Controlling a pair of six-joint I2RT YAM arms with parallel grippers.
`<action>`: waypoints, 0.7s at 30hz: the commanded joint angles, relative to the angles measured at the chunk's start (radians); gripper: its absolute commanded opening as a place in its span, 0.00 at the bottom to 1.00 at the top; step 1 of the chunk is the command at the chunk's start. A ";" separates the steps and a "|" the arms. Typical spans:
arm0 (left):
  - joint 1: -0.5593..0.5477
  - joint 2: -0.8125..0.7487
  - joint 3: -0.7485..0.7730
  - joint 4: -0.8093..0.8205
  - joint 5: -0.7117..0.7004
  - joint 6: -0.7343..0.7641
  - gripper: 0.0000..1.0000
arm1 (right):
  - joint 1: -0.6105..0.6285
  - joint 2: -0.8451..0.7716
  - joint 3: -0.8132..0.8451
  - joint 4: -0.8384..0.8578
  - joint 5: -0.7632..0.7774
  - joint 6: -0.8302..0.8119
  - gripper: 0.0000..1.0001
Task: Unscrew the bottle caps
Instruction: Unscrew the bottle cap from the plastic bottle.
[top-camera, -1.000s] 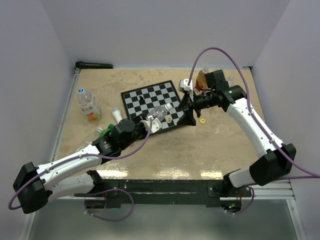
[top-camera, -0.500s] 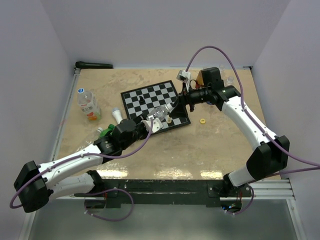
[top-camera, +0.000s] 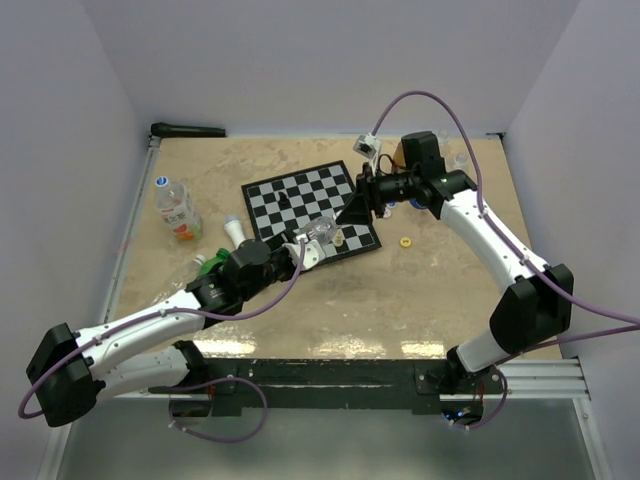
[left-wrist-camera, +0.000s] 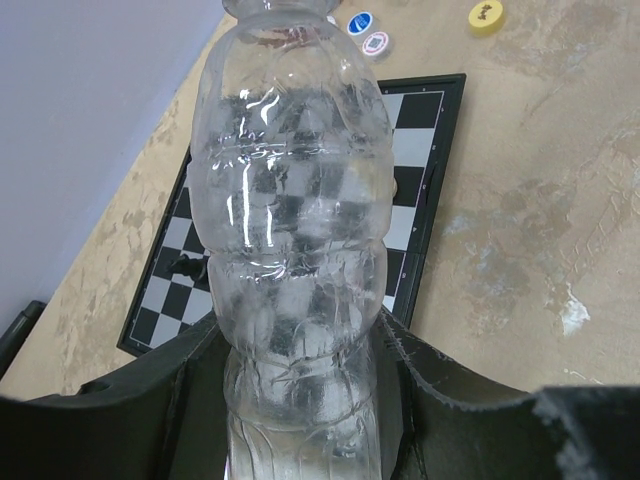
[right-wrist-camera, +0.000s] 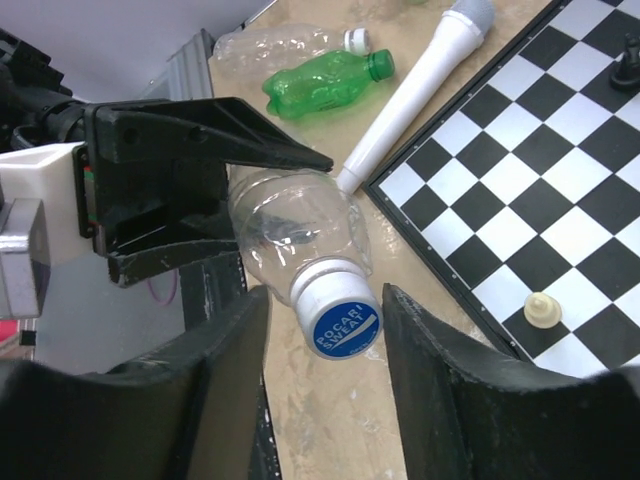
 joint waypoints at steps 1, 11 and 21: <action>0.005 -0.018 -0.002 0.050 0.009 0.014 0.04 | -0.008 -0.044 -0.014 0.053 -0.058 0.030 0.50; 0.005 -0.027 -0.011 0.059 -0.003 0.020 0.04 | -0.029 -0.091 -0.082 0.106 -0.084 0.089 0.41; 0.005 -0.038 -0.019 0.065 0.015 0.024 0.04 | -0.029 -0.102 -0.097 0.084 -0.095 0.044 0.21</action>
